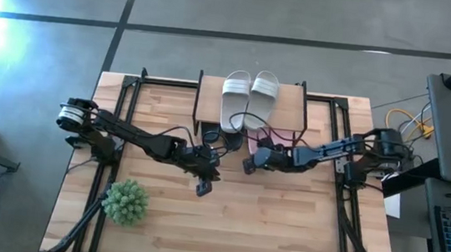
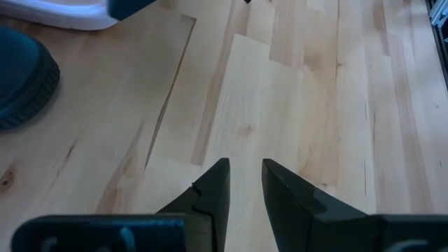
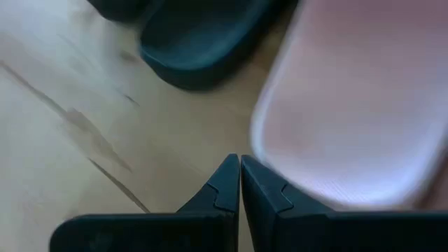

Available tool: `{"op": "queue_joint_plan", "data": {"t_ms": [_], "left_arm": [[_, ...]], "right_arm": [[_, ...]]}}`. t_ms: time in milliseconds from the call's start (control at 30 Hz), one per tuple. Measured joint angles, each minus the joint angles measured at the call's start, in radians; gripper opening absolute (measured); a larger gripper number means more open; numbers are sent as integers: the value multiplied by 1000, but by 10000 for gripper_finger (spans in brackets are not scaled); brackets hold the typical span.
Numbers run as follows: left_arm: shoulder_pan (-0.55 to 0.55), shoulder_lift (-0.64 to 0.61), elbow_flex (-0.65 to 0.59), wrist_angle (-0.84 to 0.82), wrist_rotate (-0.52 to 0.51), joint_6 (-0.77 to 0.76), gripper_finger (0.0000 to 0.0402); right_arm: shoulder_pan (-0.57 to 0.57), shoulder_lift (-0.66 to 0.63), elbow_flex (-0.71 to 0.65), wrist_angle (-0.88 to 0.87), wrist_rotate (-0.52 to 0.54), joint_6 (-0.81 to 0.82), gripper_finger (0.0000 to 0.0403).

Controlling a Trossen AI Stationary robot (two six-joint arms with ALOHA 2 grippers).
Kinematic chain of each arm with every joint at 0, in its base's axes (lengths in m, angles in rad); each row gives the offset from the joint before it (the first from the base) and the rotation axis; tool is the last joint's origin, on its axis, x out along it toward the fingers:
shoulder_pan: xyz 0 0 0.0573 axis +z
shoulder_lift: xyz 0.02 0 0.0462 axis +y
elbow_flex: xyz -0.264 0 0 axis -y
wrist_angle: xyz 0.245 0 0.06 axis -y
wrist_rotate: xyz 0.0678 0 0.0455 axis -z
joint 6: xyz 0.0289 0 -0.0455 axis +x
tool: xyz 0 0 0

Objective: Pick and place slides into the shelf
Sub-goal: Adjust the pink slides under the shelf

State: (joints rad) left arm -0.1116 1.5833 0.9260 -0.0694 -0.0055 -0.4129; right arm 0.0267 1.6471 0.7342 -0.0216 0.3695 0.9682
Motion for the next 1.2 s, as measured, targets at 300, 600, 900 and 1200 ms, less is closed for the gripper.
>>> {"op": "queue_joint_plan", "data": {"t_ms": [300, 600, 900, 1200], "left_arm": [[0, 0, 0, 0, 0, 2, 70], [0, 0, 0, 0, 0, 5, 70], [0, 0, 0, 0, -1, 10, 70], [0, 0, 0, 0, -3, 10, 70]], "right_arm": [[-22, -5, 29, -18, 9, -60, 8], [-15, -45, 31, -54, -60, -36, 8], [-37, -42, 31, -96, -112, -55, 8], [-36, -15, 31, -144, -160, -56, 8]]}}
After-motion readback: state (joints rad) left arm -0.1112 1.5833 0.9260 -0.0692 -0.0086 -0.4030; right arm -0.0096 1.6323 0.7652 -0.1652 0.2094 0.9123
